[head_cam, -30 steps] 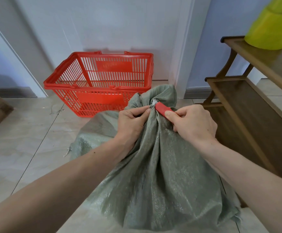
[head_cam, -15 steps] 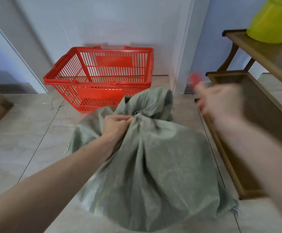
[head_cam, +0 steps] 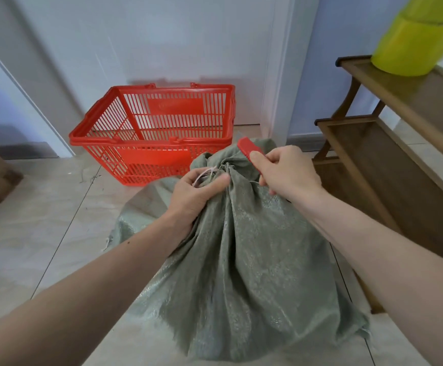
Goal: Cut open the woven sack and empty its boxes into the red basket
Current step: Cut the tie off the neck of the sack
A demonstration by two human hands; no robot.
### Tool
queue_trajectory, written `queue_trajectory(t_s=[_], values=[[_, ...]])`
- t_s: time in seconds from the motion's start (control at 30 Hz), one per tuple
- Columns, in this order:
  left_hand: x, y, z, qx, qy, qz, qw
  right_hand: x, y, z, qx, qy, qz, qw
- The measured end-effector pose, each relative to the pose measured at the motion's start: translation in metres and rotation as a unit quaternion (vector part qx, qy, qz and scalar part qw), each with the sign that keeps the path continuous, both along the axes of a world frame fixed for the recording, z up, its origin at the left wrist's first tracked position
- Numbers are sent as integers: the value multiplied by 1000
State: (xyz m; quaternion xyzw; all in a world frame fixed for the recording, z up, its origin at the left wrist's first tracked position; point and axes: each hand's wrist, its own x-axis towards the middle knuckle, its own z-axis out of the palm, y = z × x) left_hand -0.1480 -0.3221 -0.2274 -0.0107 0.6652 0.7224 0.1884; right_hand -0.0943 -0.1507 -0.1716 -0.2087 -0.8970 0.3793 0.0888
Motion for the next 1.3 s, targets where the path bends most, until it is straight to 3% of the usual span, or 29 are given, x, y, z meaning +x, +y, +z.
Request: queue_trajectory(t_s=[0.13, 0.47, 0.6, 0.8, 0.97, 1.07, 1.23, 1.3], values=[[1, 1, 16, 22, 25, -40, 999, -3, -7, 0, -15, -33, 27, 999], [-11, -8, 62, 35, 62, -118, 990, -7, 7, 47, -145, 47, 57, 987], [-14, -6, 81, 25, 35, -104, 994, -12, 6, 67, -131, 67, 57, 987], [-23, -6, 106, 68, -22, -32, 997, -15, 5, 81, -137, 13, 79, 987], [-30, 1, 109, 8, -36, 1, 999, -23, 3, 89, -255, 49, 18, 966], [-30, 4, 114, 2, -47, 4, 999, -25, 0, 94, -223, 74, -32, 971], [-39, 0, 120, -94, -155, 69, 981, -24, 6, 101, -220, 87, 25, 971], [-46, -1, 115, -116, -181, 44, 976, -22, 10, 104, -216, 79, 52, 972]])
